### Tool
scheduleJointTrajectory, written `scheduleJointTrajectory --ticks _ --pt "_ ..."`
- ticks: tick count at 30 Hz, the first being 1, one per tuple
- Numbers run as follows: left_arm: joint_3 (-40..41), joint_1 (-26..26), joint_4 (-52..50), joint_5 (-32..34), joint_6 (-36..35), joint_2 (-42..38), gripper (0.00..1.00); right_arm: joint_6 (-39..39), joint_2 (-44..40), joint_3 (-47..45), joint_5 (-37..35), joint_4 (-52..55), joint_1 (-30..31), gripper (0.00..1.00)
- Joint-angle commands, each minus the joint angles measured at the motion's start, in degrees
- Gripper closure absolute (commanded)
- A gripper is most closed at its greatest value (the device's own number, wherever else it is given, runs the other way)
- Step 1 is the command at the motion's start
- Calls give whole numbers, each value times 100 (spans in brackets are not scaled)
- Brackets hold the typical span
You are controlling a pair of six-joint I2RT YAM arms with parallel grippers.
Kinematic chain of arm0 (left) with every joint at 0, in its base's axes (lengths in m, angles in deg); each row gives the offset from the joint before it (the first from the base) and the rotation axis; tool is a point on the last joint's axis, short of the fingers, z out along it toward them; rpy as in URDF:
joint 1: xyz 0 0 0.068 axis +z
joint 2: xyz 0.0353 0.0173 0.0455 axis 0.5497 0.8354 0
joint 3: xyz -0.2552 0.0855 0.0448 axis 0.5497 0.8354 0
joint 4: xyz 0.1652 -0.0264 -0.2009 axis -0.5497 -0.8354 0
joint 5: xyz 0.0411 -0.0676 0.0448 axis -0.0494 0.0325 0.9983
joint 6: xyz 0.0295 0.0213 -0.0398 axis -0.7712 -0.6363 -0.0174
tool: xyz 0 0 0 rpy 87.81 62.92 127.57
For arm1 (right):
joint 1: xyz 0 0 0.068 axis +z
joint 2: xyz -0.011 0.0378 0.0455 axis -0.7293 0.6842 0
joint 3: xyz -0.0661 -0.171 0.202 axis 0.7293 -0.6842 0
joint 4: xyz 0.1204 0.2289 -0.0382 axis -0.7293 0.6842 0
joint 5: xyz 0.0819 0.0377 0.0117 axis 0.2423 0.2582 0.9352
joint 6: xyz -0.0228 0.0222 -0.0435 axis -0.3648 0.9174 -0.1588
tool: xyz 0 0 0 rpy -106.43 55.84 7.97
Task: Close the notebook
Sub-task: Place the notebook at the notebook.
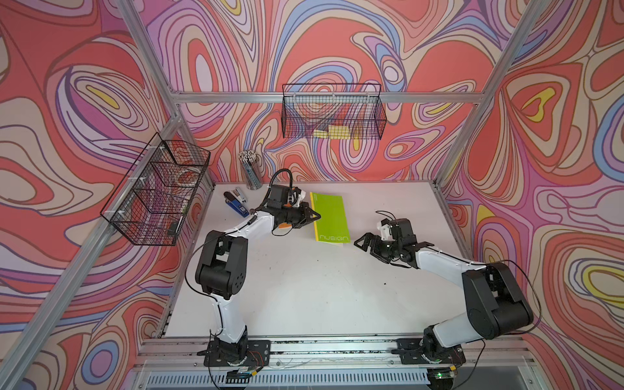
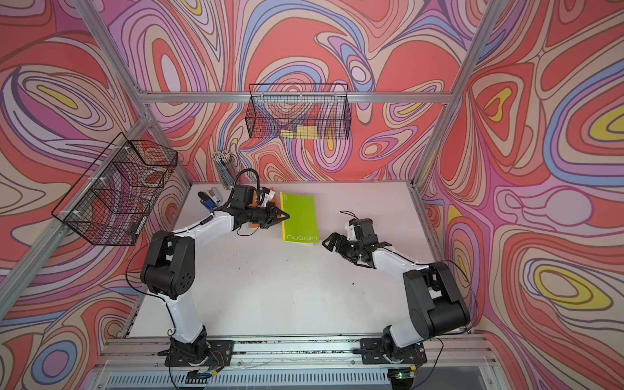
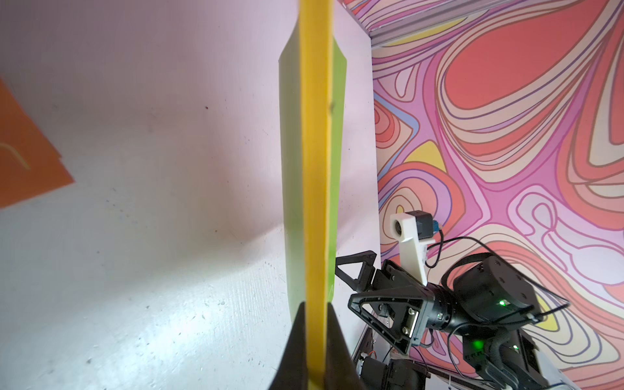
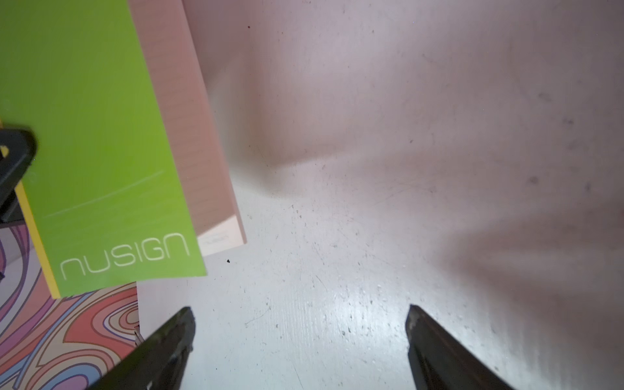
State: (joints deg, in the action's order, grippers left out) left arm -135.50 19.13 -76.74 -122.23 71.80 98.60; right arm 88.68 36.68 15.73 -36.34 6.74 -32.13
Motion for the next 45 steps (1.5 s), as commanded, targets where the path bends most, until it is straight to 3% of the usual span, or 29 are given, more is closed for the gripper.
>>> scheduleJointTrajectory --ticks 1,14,26,37,45 --pt "-474 378 -312 -404 -243 -25 100 -101 -162 153 7 105 18 2" --pt "-1641 1490 -552 -922 -129 893 100 -101 -275 199 -15 184 15 2" --pt "-2036 1694 -780 -906 -337 1720 100 -122 -230 233 -56 263 15 2" --pt "-2754 1844 -1760 -629 -974 2248 100 -140 -180 233 -73 280 15 2" --pt "-3473 1852 -2670 -62 -1659 2760 100 -138 -232 223 -114 323 19 2"
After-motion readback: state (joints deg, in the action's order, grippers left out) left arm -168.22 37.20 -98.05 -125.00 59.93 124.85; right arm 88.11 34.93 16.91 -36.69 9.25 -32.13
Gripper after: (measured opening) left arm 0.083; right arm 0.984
